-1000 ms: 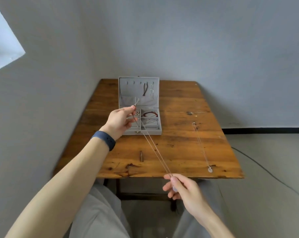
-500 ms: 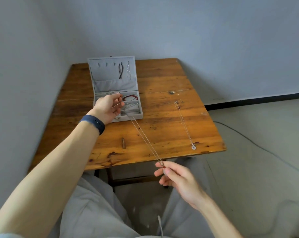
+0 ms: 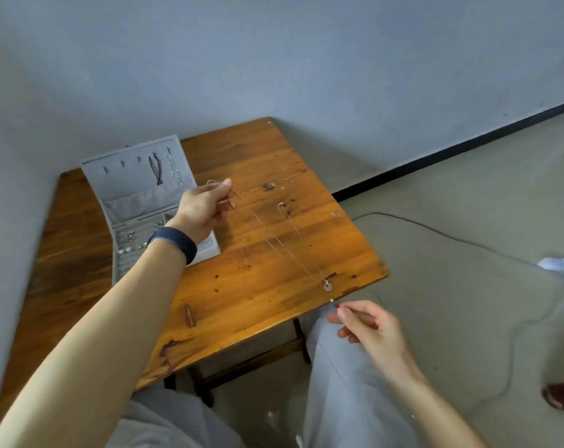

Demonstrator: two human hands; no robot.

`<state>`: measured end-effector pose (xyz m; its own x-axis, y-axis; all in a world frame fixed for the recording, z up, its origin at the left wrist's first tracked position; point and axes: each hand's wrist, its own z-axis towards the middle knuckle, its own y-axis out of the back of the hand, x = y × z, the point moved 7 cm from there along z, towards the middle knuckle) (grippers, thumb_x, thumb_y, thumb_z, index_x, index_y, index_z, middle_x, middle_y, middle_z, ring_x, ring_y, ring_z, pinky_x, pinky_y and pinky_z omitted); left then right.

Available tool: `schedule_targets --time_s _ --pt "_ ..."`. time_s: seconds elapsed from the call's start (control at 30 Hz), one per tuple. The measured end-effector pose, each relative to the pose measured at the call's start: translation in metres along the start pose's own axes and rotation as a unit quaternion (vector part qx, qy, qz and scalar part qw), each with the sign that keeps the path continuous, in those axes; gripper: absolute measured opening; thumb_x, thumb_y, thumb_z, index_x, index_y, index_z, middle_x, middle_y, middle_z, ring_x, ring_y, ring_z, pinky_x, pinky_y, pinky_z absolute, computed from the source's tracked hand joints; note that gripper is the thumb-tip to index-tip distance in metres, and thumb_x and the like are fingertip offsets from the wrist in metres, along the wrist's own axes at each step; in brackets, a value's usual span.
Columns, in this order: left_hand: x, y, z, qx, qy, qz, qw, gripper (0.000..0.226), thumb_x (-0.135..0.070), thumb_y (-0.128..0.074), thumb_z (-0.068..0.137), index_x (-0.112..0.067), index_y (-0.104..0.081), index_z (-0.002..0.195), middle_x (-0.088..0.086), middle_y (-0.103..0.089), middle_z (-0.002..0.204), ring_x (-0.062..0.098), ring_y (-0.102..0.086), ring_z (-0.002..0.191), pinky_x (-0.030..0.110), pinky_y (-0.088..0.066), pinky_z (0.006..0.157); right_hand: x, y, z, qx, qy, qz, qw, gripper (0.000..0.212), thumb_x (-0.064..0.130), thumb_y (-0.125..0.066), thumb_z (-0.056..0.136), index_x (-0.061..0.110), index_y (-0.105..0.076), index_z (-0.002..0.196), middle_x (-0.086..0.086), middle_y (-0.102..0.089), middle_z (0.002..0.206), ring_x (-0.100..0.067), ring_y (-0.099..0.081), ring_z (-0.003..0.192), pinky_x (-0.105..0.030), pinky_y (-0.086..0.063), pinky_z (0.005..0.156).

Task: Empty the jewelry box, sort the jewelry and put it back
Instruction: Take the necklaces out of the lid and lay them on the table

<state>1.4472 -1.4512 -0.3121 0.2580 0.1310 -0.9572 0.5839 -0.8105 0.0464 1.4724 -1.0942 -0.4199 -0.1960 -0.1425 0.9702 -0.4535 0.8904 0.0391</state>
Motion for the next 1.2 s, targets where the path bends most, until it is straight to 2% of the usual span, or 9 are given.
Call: schedule_targets --time_s 0.1,0.17,0.27,0.4,0.5,0.63,0.8,0.97,1.2 --pt "-0.008 -0.029 0.023 -0.033 -0.036 0.074 0.996 0.018 -0.027 -0.070 0.094 -0.009 -0.067 0.097 0.004 -0.068 0.083 0.006 -0.063 0.057 0.017 -0.048 0.050 -0.002 0.027 0.002 -0.056 0.009 -0.024 0.998 0.011 0.036 -0.073 0.088 0.032 -0.076 0.098 0.012 -0.076 0.093 -0.002 -0.070 0.086 -0.016 -0.054 0.072" --pt "-0.012 -0.050 0.040 -0.043 -0.061 0.124 0.989 0.017 -0.027 -0.070 0.094 -0.011 -0.069 0.100 0.003 -0.071 0.090 0.006 -0.066 0.063 0.018 -0.051 0.055 -0.006 0.037 0.006 -0.091 0.007 -0.033 0.995 0.010 0.035 -0.074 0.087 0.036 -0.077 0.097 0.018 -0.075 0.094 0.002 -0.068 0.088 -0.012 -0.052 0.071" --pt "-0.015 -0.076 0.063 -0.056 -0.097 0.211 0.971 0.025 -0.032 -0.069 0.094 -0.013 -0.069 0.110 0.000 -0.073 0.094 0.010 -0.071 0.074 0.024 -0.056 0.067 -0.010 0.041 0.017 -0.125 -0.001 -0.036 0.992 0.010 0.034 -0.072 0.089 0.039 -0.075 0.096 0.023 -0.074 0.092 0.004 -0.068 0.088 -0.016 -0.051 0.072" --pt "-0.012 -0.097 0.091 -0.068 -0.129 0.282 0.948 0.025 -0.035 -0.069 0.093 -0.017 -0.069 0.111 -0.002 -0.071 0.101 0.011 -0.072 0.081 0.025 -0.056 0.068 -0.002 0.038 0.030 -0.139 0.020 -0.077 0.987 0.010 0.038 -0.072 0.088 0.047 -0.069 0.093 0.026 -0.072 0.087 0.007 -0.065 0.084 -0.007 -0.048 0.068" --pt "-0.004 -0.103 0.111 -0.074 -0.139 0.330 0.931 0.026 -0.036 -0.069 0.093 -0.020 -0.068 0.112 -0.002 -0.069 0.106 0.015 -0.069 0.090 0.029 -0.058 0.078 0.002 0.028 0.036 -0.129 0.036 -0.135 0.982 0.005 0.041 -0.070 0.088 0.046 -0.069 0.087 0.029 -0.069 0.084 0.008 -0.063 0.086 -0.003 -0.044 0.069" --pt "0.007 -0.112 0.132 -0.067 -0.149 0.376 0.912 0.021 -0.041 -0.070 0.091 -0.026 -0.069 0.105 -0.006 -0.067 0.103 0.009 -0.061 0.092 0.014 -0.044 0.069 0.006 0.022 0.044 -0.159 0.078 -0.196 0.965 0.006 0.036 -0.072 0.088 0.040 -0.070 0.091 0.025 -0.067 0.085 0.002 -0.061 0.085 -0.005 -0.046 0.070" --pt "0.017 -0.123 0.152 -0.065 -0.160 0.429 0.887 0.024 -0.044 -0.070 0.089 -0.026 -0.073 0.105 0.001 -0.062 0.112 0.018 -0.060 0.098 0.026 -0.046 0.076 0.011 0.023 0.048 -0.229 0.158 -0.281 0.918 0.008 0.034 -0.074 0.085 0.028 -0.073 0.089 0.013 -0.058 0.090 -0.004 -0.053 0.081 -0.004 -0.037 0.067" --pt "0.031 -0.123 0.156 -0.065 -0.163 0.469 0.866 0.030 -0.049 -0.067 0.090 -0.028 -0.070 0.111 0.003 -0.056 0.113 0.023 -0.055 0.108 0.041 -0.052 0.091 0.008 0.020 0.050 -0.240 0.220 -0.308 0.894 0.015 0.037 -0.070 0.086 0.024 -0.074 0.091 0.007 -0.061 0.090 -0.007 -0.052 0.081 -0.005 -0.039 0.071" --pt "0.029 -0.121 0.155 -0.063 -0.180 0.470 0.862 0.025 -0.050 -0.064 0.091 -0.035 -0.069 0.109 -0.004 -0.049 0.108 0.020 -0.053 0.110 0.036 -0.048 0.091 0.004 0.021 0.052 -0.241 0.246 -0.306 0.887 0.016 0.034 -0.072 0.088 0.021 -0.077 0.094 0.005 -0.063 0.093 -0.007 -0.054 0.084 -0.004 -0.040 0.076"
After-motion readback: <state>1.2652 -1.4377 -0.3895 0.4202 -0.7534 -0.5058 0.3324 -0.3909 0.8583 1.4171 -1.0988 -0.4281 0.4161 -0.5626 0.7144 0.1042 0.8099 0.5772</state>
